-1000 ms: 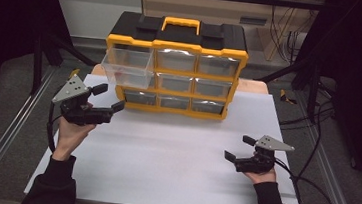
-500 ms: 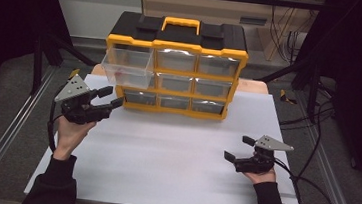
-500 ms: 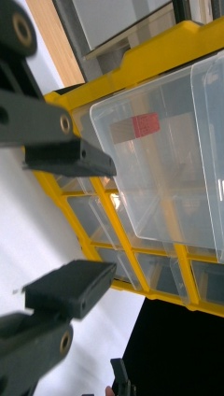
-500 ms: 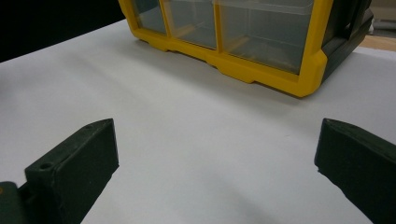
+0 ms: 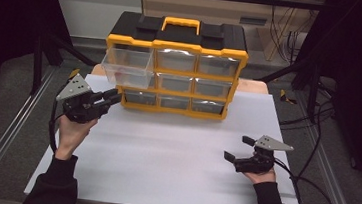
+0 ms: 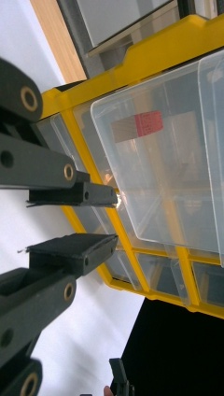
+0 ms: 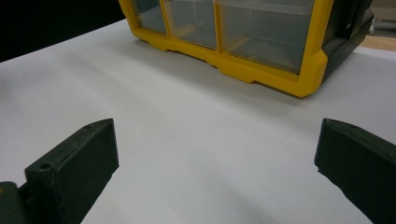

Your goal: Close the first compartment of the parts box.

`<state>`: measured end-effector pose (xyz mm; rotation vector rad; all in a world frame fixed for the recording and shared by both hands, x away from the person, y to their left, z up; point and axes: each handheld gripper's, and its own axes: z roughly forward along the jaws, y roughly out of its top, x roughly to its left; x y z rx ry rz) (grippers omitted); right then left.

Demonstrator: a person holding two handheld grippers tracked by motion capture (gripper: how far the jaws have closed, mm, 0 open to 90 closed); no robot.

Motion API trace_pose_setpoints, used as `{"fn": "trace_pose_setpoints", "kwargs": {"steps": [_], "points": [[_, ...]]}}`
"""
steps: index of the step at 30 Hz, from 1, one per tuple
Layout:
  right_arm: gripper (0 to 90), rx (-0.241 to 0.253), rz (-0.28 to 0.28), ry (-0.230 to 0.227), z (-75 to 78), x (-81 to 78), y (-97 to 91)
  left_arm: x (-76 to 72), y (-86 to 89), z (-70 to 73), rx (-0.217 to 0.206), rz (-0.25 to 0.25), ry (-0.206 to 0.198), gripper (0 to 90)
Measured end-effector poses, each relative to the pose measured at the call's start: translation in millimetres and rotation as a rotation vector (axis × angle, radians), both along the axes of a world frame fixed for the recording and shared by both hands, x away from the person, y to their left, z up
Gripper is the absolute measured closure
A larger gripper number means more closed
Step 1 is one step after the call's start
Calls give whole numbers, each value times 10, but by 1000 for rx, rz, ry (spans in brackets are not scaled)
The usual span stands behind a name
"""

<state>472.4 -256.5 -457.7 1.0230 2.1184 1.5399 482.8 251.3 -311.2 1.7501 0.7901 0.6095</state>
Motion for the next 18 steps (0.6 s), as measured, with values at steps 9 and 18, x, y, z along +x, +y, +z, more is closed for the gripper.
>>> {"fn": "trace_pose_setpoints", "kwargs": {"steps": [9, 18], "points": [[2, -2, -2, 0, 0, 0, 0, 18, -19, -14, 18, -6, 7, 850], [2, -4, -3, 0, -5, 2, 5, 51, -28, -19, 32, -12, 11, 898]]}}
